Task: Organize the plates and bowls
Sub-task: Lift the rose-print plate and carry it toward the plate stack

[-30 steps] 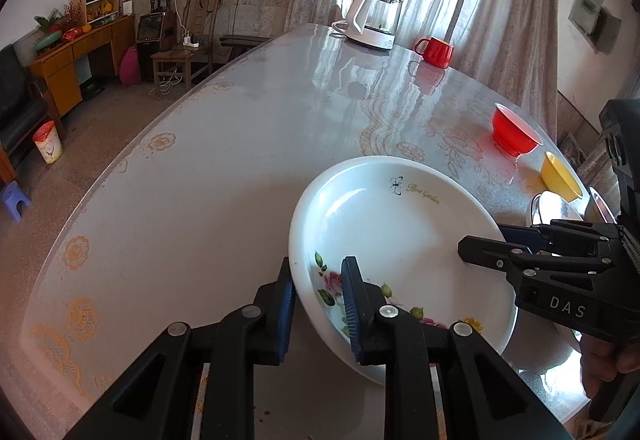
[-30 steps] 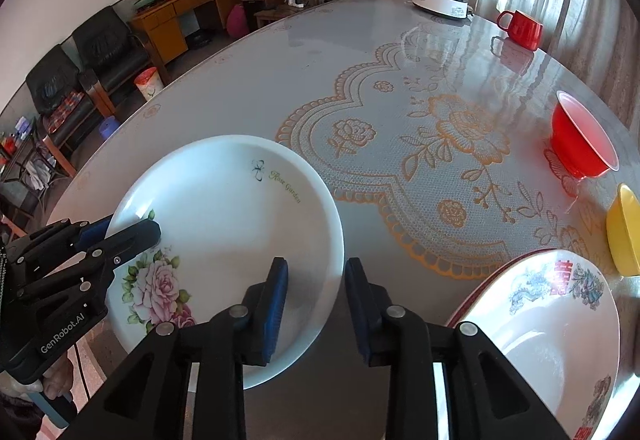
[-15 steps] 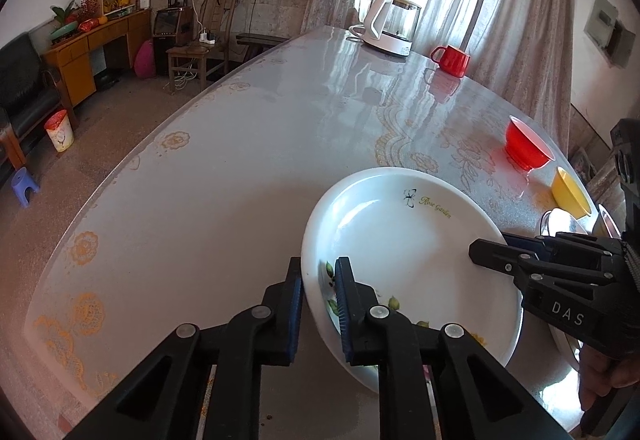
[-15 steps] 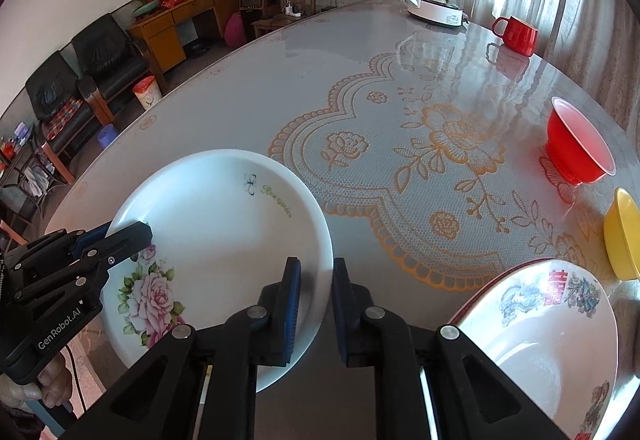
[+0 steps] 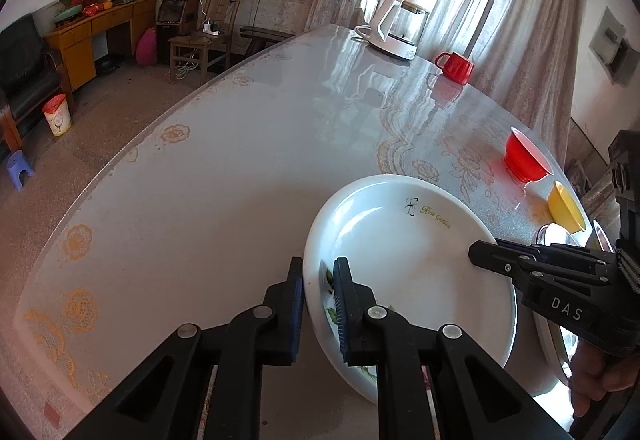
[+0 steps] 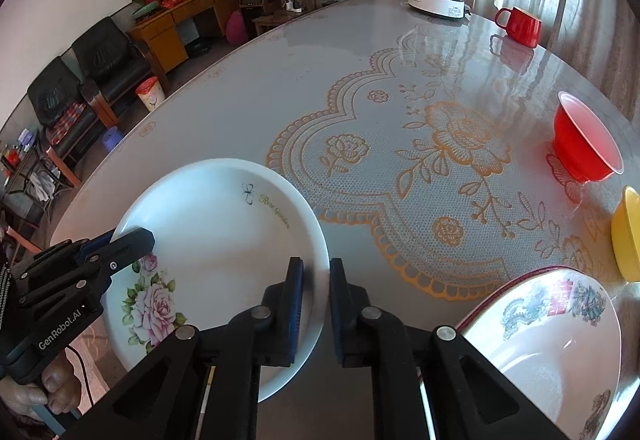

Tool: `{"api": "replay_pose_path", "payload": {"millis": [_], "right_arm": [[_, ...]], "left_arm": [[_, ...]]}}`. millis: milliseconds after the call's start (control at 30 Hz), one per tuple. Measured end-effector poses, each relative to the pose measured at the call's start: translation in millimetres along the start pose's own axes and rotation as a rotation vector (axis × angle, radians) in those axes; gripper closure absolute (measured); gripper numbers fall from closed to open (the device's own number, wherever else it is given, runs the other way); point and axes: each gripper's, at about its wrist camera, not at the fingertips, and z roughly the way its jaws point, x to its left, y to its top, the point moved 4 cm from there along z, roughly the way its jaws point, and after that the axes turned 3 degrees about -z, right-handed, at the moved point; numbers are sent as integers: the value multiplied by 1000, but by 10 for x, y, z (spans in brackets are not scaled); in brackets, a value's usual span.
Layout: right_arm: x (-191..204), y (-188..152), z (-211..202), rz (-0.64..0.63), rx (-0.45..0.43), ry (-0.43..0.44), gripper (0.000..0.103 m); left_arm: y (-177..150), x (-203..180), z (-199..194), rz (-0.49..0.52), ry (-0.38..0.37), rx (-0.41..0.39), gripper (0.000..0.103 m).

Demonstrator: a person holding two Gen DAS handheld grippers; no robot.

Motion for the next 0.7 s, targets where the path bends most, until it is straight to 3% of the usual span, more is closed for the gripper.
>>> {"api": "replay_pose_path", "payload": {"millis": [167,233,300,400,500,700], "right_arm": [[-37,35,11,-4,17,24,91],[20,37,55,-44,46,47,79],[44,44,59,-81,48,41,77],[3,51,58,-67,42,44,82],[-50,41,9,-25,24,35,90],[-114,90,-170,20,-41,35,92]], "left_arm": [[-22,28,-11,-3,-18,-2,88],[-44,-12,-13,24,-19,-5,86],[-66,-40,-14,28,-22,-6,85],[-106,-50,-38,27,-13,-25,85],[-95,-3,-57,-31,-57,-14,86],[16,-32,-108,-72,-97,-22,89]]}}
